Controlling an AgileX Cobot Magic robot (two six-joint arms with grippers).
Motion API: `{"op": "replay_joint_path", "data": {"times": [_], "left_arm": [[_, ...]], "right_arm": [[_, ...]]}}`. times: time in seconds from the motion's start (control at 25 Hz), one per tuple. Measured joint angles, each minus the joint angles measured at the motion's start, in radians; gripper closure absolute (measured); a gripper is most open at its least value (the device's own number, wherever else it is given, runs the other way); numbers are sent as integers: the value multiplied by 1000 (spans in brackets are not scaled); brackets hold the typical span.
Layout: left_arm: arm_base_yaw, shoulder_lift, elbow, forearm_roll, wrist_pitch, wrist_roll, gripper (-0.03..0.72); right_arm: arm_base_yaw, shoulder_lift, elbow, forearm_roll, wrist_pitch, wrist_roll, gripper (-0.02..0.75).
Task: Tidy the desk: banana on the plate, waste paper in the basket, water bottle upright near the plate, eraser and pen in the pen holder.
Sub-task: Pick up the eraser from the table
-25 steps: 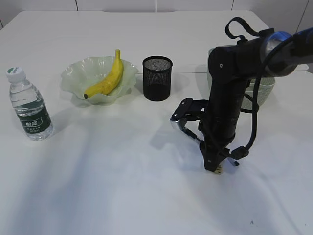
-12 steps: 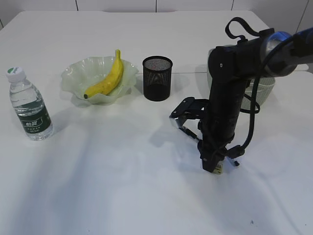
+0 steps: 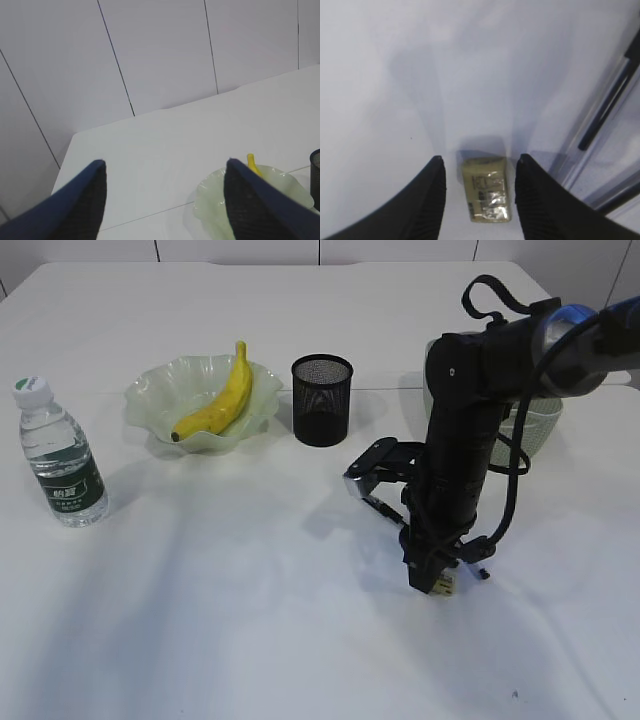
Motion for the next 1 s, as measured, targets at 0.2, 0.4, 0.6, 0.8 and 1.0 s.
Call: {"op": "replay_joint_path", "data": {"times": [0.2,0.4,0.6,0.8,1.0], "left_arm": [[0,0,0,-4,0,0,169],[0,0,0,-6,0,0,169],[0,0,0,-6,0,0,169],[0,0,0,-8,0,0,169],[0,0,0,-11,0,0,169]], "right_arm": [[0,0,0,0,0,11,393],[0,0,0,0,0,45,393],[0,0,0,-11,10,61,383],[0,0,0,-37,22,63,381],[0,0,0,-52,20,64,381]]}}
